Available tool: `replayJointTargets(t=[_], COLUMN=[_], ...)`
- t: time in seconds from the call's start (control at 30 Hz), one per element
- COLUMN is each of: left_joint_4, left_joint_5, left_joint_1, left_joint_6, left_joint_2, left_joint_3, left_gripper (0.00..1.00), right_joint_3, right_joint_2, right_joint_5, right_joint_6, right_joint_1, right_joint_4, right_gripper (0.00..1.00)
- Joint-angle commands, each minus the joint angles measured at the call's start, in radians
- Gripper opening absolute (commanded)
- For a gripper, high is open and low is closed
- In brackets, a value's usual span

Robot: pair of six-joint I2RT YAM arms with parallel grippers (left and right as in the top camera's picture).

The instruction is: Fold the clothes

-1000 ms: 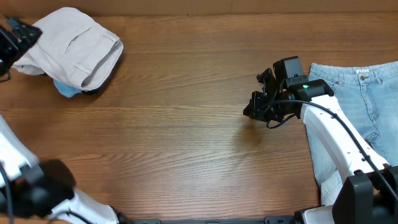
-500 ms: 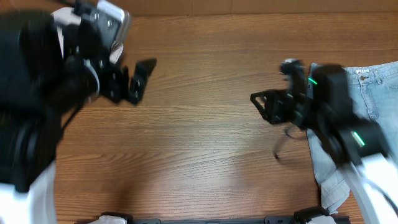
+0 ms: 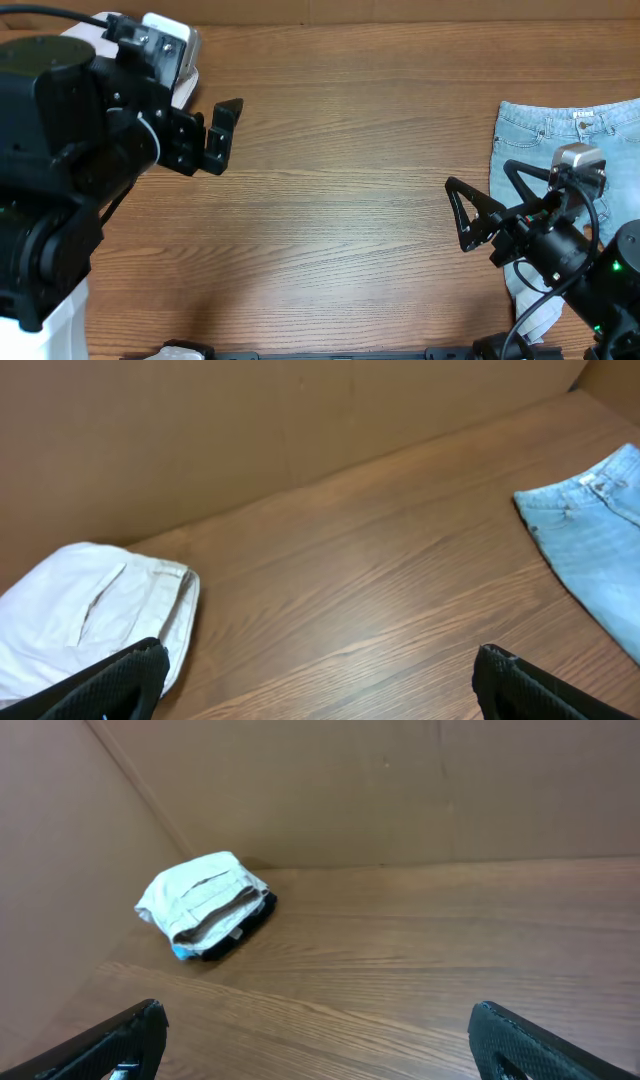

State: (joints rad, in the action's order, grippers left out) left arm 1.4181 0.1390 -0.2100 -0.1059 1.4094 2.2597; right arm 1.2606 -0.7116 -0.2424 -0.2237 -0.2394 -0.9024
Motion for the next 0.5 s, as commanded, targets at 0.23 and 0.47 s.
replayJointTargets(t=[0.23, 0.47], left_joint_4=[0.0, 0.0], left_joint_5=[-0.016, -0.016], left_joint_1=[-0.006, -0.006], left_joint_6=[0.016, 0.016], left_joint_2=[0.017, 0.032], left_joint_3=[0.0, 0.0], left_gripper=[1.0, 1.0], right_joint_3=[0.003, 0.003], right_joint_2=[0.0, 0.0], right_joint_5=[0.05, 0.138], right_joint_6=[0.016, 0.047], right_joint_1=[-0.002, -0.003], right_joint_4=[-0.049, -0.034], right_gripper=[1.0, 1.0])
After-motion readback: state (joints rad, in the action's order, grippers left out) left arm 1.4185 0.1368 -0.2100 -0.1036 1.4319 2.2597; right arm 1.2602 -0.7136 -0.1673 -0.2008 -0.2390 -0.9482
